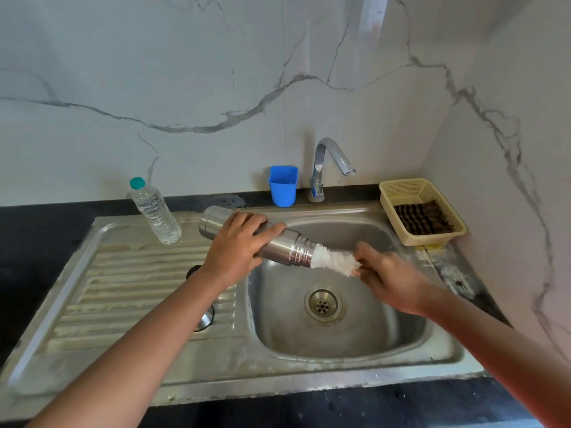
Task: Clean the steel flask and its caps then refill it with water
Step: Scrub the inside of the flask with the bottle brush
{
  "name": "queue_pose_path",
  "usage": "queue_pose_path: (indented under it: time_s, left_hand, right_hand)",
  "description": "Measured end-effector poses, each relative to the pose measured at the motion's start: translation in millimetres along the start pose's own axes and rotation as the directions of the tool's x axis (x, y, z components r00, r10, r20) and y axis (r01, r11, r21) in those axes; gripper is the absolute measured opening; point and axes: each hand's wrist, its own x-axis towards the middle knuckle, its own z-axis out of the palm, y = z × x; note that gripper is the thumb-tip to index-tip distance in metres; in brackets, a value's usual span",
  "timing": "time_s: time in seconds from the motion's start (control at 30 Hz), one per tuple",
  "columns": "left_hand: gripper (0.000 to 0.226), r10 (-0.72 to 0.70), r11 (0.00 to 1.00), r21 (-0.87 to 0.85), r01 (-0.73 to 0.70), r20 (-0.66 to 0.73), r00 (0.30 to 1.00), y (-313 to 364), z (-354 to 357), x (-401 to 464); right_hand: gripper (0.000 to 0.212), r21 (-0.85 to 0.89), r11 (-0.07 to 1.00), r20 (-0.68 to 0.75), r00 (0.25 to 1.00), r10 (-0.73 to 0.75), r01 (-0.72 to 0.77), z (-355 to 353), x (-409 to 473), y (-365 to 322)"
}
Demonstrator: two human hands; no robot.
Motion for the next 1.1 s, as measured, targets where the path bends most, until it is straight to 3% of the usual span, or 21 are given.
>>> queue_pose_path:
  time_s: [0.03,0.1,0.17,0.23,0.3,0.37,0.4,0.43,0.47,0.53,0.6,0.63,0.7,0.73,0.77,0.83,0.87,0.93,1.0,1.07,1.1]
  left_hand:
    - [0.086,-0.002,1.0,-0.021,0.003,0.023,1.0,-1,-1,-1]
    - [0.089,-0.016,0.998,-0.056,0.021,0.083,0.996,-2,-3,-1]
    - [0.09,-0.043,0.995,-0.081,0.053,0.12,0.992,0,-3,-2]
    - [0.089,-0.049,0.994,-0.086,0.061,0.132,0.99,2,-2,-4]
    - [0.089,-0.028,0.997,-0.067,0.038,0.131,0.991,6,-1,-5]
    - [0.09,0.002,0.998,-0.056,0.004,0.117,0.993,11,0,-6]
    - [0.092,0.013,0.998,-0.055,-0.007,0.108,0.994,12,1,-7]
    - [0.093,0.021,0.998,-0.053,-0.016,0.098,0.995,14,1,-7]
    - [0.093,0.028,0.999,-0.046,-0.024,0.09,0.996,16,2,-7]
    - [0.091,0.051,0.999,-0.022,-0.05,0.08,0.995,18,4,-6]
    - [0.09,0.074,0.997,0.004,-0.075,0.087,0.993,19,3,-4]
    - [0.09,0.077,0.997,0.016,-0.079,0.093,0.993,19,2,-4]
    - [0.089,0.056,0.998,0.01,-0.058,0.122,0.991,16,1,-3]
    - [0.09,0.04,0.999,-0.013,-0.038,0.15,0.988,14,0,-3]
    - [0.09,0.022,0.999,-0.044,-0.014,0.183,0.983,11,-1,-3]
    - [0.091,-0.016,0.993,-0.11,0.043,0.235,0.972,9,-1,-3]
    - [0.091,-0.028,0.989,-0.135,0.064,0.249,0.968,9,0,-3]
    - [0.091,-0.03,0.985,-0.157,0.073,0.26,0.965,12,2,-3]
    - [0.091,-0.018,0.987,-0.151,0.06,0.262,0.965,14,5,-1]
    - [0.091,-0.006,0.991,-0.124,0.039,0.254,0.967,15,6,1]
    - [0.091,0.002,0.994,-0.11,0.025,0.241,0.971,16,6,3]
  right_hand:
    - [0.033,-0.209,0.974,-0.072,0.992,-0.099,0.082,1,-3,0]
    - [0.042,-0.541,0.822,-0.121,0.951,-0.286,0.178,1,-8,1]
    - [0.041,-0.689,0.677,-0.114,0.884,-0.453,0.258,1,-8,7]
    - [0.04,-0.706,0.645,-0.099,0.861,-0.499,0.292,2,-6,14]
    - [0.03,-0.557,0.782,-0.089,0.916,-0.392,0.281,4,-5,17]
    - [0.015,-0.125,0.975,-0.006,0.983,-0.184,0.182,3,-3,20]
    - [0.014,0.168,0.985,0.099,0.993,-0.069,0.051,1,-2,20]
    - [0.017,0.423,0.897,0.23,0.973,0.035,-0.132,0,-3,18]
    - [0.019,0.568,0.76,0.363,0.925,0.112,-0.315,-2,-4,17]
    - [0.021,0.625,0.583,0.532,0.83,0.168,-0.519,-2,-7,18]
    - [0.022,0.619,0.562,0.553,0.813,0.184,-0.548,-2,-9,15]
    - [0.022,0.608,0.604,0.513,0.836,0.197,-0.515,-1,-9,13]
    - [0.019,0.448,0.834,0.319,0.929,0.186,-0.321,-1,-8,3]
    - [0.017,0.247,0.947,0.222,0.964,0.149,-0.204,-2,-9,-3]
    - [0.019,-0.007,0.994,0.147,0.983,0.107,-0.107,-1,-9,-7]
    - [0.035,-0.465,0.883,0.032,0.998,-0.05,0.06,-3,-11,-14]
    - [0.039,-0.577,0.802,0.027,0.985,-0.169,0.153,-5,-13,-13]
    - [0.034,-0.65,0.714,0.022,0.946,-0.324,0.259,-6,-15,-4]
    - [0.032,-0.649,0.713,0.019,0.942,-0.334,0.266,-2,-15,5]
    - [0.03,-0.491,0.854,0.028,0.983,-0.18,0.17,1,-13,6]
    - [0.026,-0.286,0.956,0.053,0.997,-0.059,0.071,3,-12,5]
